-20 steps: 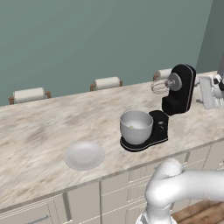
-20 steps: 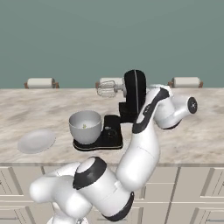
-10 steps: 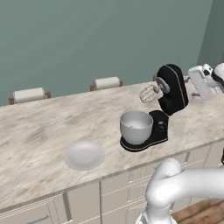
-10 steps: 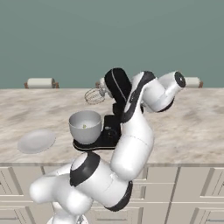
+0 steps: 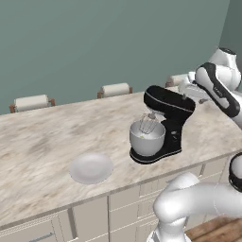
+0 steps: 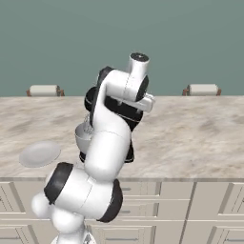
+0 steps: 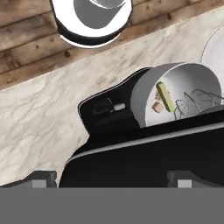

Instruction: Add butter and sugar cubes to the stand mixer bowl and then turn on the stand mixer to begin making frosting.

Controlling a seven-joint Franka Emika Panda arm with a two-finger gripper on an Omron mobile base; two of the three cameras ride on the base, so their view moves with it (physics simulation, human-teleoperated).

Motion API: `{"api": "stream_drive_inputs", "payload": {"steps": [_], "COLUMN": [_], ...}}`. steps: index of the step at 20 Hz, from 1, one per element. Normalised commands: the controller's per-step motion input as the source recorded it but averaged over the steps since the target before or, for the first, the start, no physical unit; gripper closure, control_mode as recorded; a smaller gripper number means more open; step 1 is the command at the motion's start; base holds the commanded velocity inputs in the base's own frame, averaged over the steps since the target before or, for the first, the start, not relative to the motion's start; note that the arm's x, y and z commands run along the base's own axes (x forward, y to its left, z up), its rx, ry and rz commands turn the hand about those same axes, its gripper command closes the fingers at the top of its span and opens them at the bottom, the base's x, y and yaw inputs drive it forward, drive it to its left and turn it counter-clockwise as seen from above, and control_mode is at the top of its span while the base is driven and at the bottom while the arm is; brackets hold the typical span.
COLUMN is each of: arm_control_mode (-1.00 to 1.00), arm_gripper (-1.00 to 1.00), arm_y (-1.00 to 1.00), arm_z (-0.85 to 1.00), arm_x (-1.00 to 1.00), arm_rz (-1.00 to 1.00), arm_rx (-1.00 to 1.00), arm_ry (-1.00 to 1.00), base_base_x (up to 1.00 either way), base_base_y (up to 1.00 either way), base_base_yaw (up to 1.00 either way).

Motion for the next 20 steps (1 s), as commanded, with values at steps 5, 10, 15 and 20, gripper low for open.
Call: {"api": "stream_drive_inputs", "payload": {"steps": [5,10,15,20], "arm_control_mode": [-1.00,-1.00,-1.00,-1.00], "arm_gripper": [-1.00,-1.00,-1.00,-1.00], "arm_y": [0.95,-0.11,-0.60,-0.39], "arm_z": [-0.70,0.70,0.46,0.00], "arm_x": [-1.00,-1.00,-1.00,-0.78], "arm_rz": [0.34,0.22,0.11,0.01], "arm_rx": [-0.52,-0.03,0.10,0.22], "arm_ry": [-0.08,-0.33,-0.25,-0.02], "base_base_x": [0.00,0.00,0.00,0.00], "base_base_y": [0.00,0.00,0.00,0.00], "base_base_yaw": [0.00,0.00,0.00,0.00]}}
